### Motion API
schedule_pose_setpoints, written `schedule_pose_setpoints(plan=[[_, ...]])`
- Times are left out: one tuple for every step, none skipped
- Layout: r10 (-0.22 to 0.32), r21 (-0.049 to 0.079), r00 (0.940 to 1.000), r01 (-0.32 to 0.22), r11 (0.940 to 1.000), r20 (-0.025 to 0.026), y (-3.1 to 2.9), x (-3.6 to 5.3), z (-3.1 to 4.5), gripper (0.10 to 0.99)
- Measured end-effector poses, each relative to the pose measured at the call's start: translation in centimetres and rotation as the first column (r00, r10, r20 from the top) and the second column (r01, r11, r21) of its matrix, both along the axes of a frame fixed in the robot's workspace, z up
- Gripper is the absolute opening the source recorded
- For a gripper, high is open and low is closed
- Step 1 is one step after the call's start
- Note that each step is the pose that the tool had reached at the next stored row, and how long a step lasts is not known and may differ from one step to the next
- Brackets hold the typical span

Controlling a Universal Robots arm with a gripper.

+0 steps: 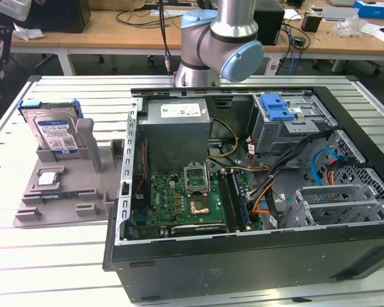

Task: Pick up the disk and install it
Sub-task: 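Pick up the disk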

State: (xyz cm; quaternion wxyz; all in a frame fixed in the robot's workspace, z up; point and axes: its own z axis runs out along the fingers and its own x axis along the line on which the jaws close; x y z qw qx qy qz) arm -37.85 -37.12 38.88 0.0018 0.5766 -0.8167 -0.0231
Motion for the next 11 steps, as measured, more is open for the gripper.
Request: schedule_pose_setpoints(plan=[[0.014,0.000,0.9999,-0.014,0.9999,0.0000,0.00,0.00,0.00,0.106],[0.030,0.000,0.9996,-0.030,0.9996,0.0000,0.00,0.00,0.00,0.106],[0.044,0.000,0.9990,-0.044,0.9990,0.0000,0.00,0.00,0.00,0.106],[0.059,0.000,0.9982,-0.059,0.9982,-0.0001,0.00,0.00,0.00,0.106],[0.075,0.000,0.9972,-0.075,0.9972,0.0000,0.00,0.00,0.00,0.106],[0.090,0.000,0.9959,-0.090,0.9959,-0.0001,0.01,0.00,0.00,0.106],[0.114,0.000,0.9935,-0.114,0.9935,0.0000,0.01,0.00,0.00,0.106],[0.129,0.000,0.9916,-0.129,0.9916,0.0000,0.02,0.00,0.00,0.106],[0.146,0.000,0.9893,-0.146,0.9893,-0.0001,0.02,0.00,0.00,0.106],[0.163,0.000,0.9866,-0.163,0.9866,-0.0001,0.02,0.00,0.00,0.106],[0.180,0.000,0.9837,-0.180,0.9837,-0.0001,0.02,0.00,0.00,0.106]])
